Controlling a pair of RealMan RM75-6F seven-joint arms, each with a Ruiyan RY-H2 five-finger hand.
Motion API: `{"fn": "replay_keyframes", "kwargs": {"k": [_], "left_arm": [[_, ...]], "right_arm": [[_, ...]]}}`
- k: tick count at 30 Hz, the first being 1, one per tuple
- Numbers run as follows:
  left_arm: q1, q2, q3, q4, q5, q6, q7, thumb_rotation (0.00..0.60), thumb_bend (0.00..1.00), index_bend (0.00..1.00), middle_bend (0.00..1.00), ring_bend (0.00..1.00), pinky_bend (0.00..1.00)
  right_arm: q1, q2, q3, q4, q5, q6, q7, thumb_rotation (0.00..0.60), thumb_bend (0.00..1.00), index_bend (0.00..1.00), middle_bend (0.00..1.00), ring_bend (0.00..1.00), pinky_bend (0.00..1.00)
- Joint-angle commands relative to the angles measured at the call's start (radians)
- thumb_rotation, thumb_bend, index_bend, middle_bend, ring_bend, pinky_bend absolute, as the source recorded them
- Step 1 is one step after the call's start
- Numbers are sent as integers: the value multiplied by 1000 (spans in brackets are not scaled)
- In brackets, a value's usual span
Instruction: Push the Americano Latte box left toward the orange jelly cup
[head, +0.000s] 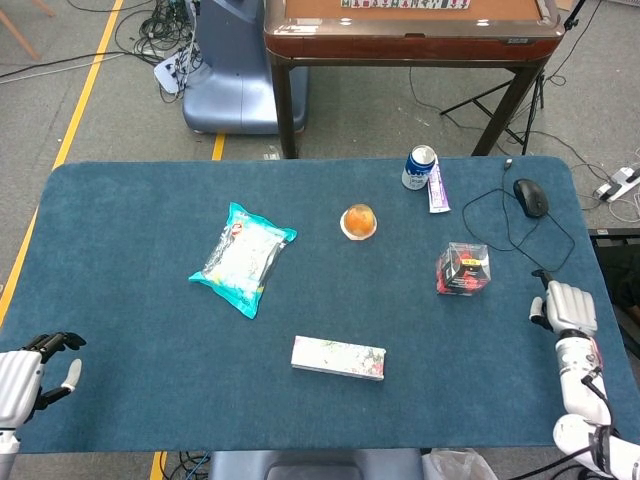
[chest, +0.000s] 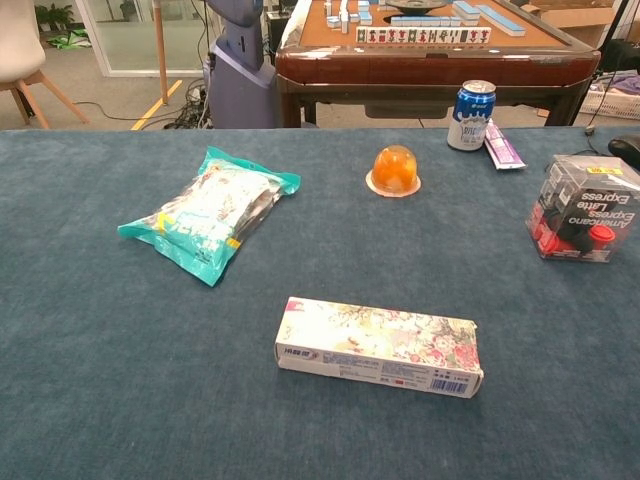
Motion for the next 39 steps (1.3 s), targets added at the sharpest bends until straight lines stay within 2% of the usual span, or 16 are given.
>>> {"fn": "replay_keyframes", "kwargs": {"k": [1,15,24,39], "left_arm": [[0,1,0,-1,0,1,-2,600,412,415,453,418,645],[6,8,-5,-4,-3,12,-14,600,411,415,453,418,645],[8,12,-5,-5,-1,16,-21,600,412,415,453,418,645],[10,14,-5,-6,-4,15,-26,600,413,415,453,418,645]], "right_arm": [[21,-24,-4,21,15,-11,-18,600,723,191,1000,1000,1000],[105,-99,-22,52,79,-28,-102,600,724,191,1000,1000,1000],[135,-112,-43,39,123,-44,-137,600,725,191,1000,1000,1000],[190,-153,-51,82,181,-61,-163,600,736,191,1000,1000,1000]]}}
